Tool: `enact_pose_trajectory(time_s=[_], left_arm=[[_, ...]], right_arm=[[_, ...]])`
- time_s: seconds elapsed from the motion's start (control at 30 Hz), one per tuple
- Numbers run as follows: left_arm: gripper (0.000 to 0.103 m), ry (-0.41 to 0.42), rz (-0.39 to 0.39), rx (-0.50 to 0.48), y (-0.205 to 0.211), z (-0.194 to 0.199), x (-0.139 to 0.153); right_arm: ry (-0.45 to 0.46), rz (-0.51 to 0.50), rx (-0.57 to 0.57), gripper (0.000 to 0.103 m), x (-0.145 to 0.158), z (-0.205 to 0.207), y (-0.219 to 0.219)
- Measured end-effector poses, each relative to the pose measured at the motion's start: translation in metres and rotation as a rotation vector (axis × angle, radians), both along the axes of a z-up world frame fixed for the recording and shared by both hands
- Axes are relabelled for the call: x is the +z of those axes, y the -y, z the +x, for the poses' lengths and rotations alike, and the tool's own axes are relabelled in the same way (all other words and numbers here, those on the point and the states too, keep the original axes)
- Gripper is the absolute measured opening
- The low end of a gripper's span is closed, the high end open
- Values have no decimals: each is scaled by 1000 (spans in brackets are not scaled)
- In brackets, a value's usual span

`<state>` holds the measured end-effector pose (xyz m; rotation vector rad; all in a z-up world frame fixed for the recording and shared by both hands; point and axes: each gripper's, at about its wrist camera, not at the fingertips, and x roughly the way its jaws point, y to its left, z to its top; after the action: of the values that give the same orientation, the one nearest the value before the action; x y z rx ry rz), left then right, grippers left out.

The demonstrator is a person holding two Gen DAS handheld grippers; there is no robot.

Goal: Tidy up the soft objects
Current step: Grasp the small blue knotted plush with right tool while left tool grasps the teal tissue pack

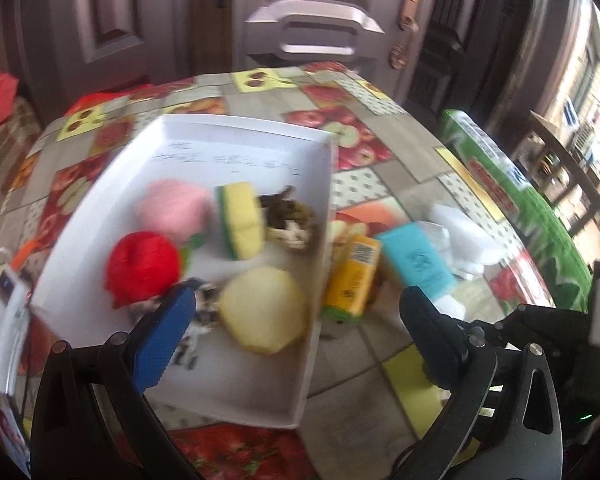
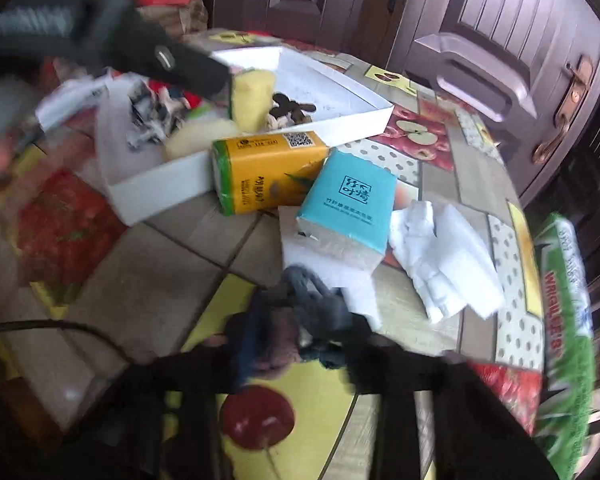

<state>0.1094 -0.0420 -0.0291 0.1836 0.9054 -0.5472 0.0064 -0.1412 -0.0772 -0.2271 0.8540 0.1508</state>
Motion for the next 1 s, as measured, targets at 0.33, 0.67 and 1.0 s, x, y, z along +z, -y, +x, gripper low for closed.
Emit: enact_pose_trajectory(time_s=[0.33, 0.67, 1.0], left_arm=[[102, -38, 24, -316, 84, 7, -3], [102, -68, 214, -658, 147, 21, -30], [85, -143, 257, -666, 141, 25, -57]], right_arm=[[51, 348, -306, 25, 28, -57, 113], [52, 478, -437, 25, 20, -79, 151], [63, 505, -432, 25, 22, -68, 155]])
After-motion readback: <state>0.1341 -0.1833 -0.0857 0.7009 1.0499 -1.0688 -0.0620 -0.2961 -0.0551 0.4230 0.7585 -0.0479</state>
